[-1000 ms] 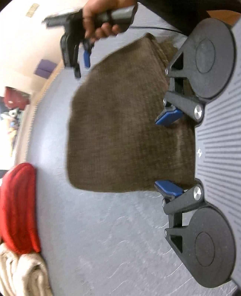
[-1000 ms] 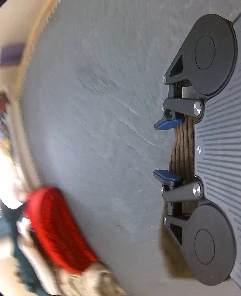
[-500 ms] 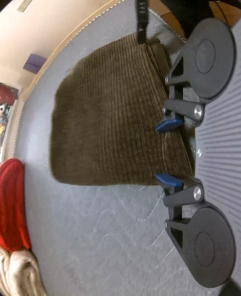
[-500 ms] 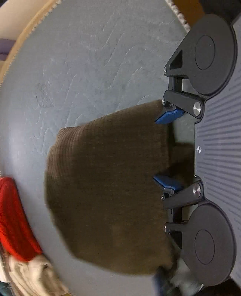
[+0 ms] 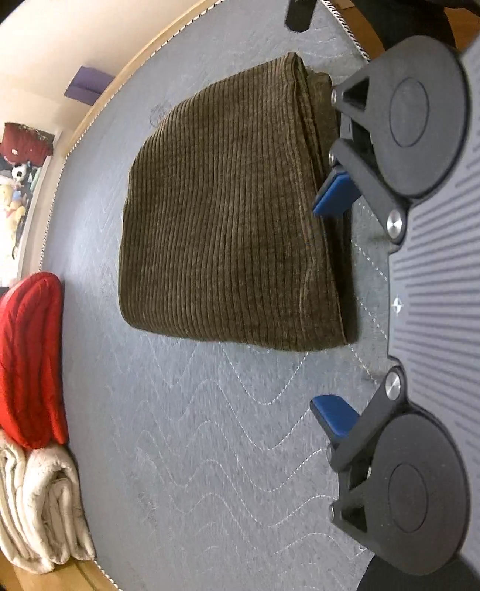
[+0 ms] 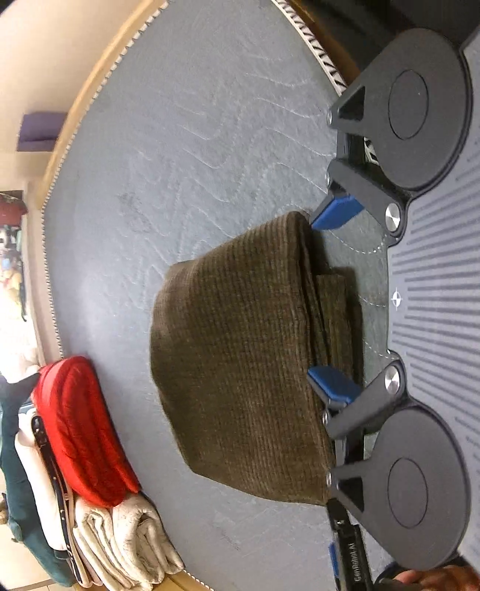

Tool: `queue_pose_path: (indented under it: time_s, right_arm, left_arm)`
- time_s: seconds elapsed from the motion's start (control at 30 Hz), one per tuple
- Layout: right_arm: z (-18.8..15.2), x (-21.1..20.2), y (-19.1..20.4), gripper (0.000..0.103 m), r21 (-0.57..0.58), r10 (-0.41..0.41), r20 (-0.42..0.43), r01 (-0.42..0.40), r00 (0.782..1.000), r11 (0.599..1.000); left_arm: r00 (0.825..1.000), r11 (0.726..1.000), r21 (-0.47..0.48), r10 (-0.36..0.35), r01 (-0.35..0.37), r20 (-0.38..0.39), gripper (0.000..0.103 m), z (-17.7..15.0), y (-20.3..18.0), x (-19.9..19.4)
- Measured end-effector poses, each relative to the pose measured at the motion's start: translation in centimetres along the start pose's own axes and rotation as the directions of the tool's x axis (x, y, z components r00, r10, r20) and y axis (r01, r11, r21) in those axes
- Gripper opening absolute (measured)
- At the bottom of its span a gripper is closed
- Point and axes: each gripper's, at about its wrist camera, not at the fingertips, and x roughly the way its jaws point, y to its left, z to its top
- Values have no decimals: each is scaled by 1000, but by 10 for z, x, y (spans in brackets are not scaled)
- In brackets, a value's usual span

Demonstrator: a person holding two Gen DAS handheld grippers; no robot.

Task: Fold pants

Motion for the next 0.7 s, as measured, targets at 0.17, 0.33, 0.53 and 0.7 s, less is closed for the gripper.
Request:
queue_pose_path:
  time_s: [0.17, 0.33, 0.53, 0.7]
  right_arm:
    - [0, 14, 10, 88, -47, -10, 0, 10, 1000, 999]
    - [2, 33, 22, 88, -101, -19, -7, 18, 1000, 995]
    - [4, 42, 24, 88, -118, -40, -10, 38, 999, 992]
    - [4, 45, 26, 88, -112, -46, -16, 44, 999, 993]
  left_arm:
    - [998, 997, 69, -37, 34, 42, 103, -2, -16, 3]
    - [994, 993, 82, -88, 82, 68, 103, -3, -25, 10]
    - [994, 994, 87, -80, 73, 81, 103, -5, -31, 18]
    - [993, 994, 76, -84, 78, 84, 103, -5, -29, 19]
